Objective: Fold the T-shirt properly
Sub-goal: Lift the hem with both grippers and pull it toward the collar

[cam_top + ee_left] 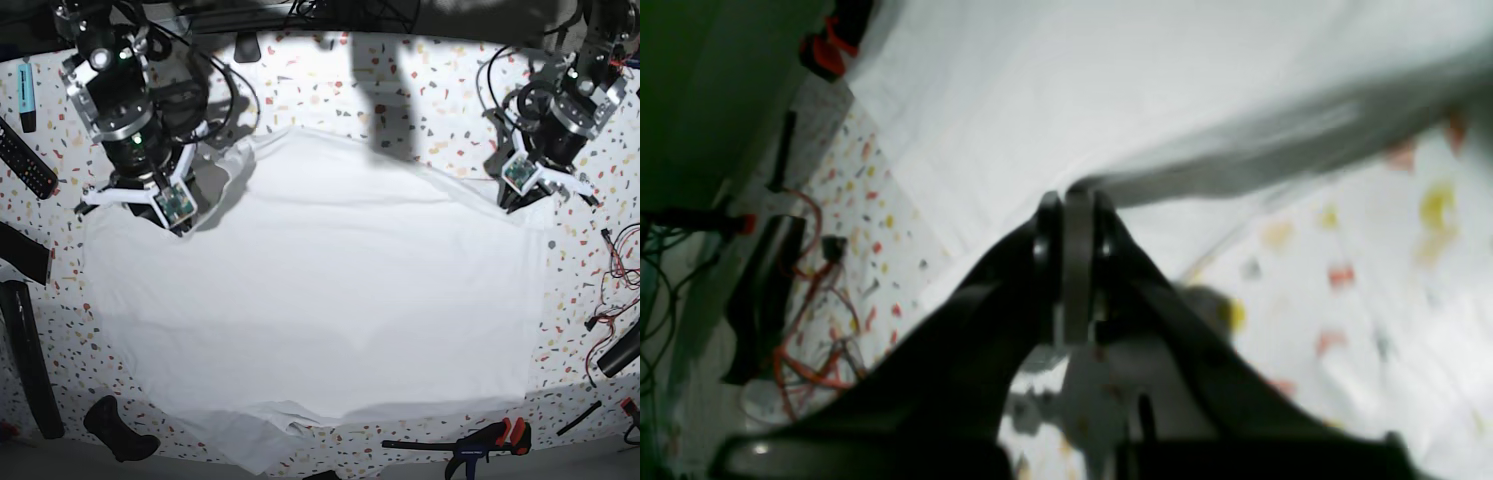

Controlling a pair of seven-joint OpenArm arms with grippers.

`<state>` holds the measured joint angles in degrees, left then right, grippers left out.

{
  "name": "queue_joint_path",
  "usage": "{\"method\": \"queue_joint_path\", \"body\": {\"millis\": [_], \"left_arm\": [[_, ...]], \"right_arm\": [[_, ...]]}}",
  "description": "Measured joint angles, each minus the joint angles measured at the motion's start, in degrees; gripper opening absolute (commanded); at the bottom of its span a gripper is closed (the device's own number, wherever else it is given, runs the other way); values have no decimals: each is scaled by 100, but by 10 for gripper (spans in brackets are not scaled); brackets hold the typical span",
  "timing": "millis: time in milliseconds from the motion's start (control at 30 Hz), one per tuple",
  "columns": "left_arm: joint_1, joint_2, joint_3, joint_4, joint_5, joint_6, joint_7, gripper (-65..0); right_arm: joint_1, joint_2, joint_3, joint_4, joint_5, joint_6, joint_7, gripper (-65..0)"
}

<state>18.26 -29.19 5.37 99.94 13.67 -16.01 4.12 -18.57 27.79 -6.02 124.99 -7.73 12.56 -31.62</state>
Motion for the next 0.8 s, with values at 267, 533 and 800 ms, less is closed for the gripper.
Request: {"method": "queue_joint_path", "body": {"millis": [267,533,800], "left_arm": [[-446,175,0,0,-608,24,52,-650],[-509,175,0,-7,-608,20,57,-650],[-511,175,0,-9,-605,20,551,-650]], "right_arm": [[538,-542,2,-2,-9,-9,0,-650],[549,-568,2,0,588,-11,-562,-650],[487,-374,2,0,623,-11,-632,-650]]}}
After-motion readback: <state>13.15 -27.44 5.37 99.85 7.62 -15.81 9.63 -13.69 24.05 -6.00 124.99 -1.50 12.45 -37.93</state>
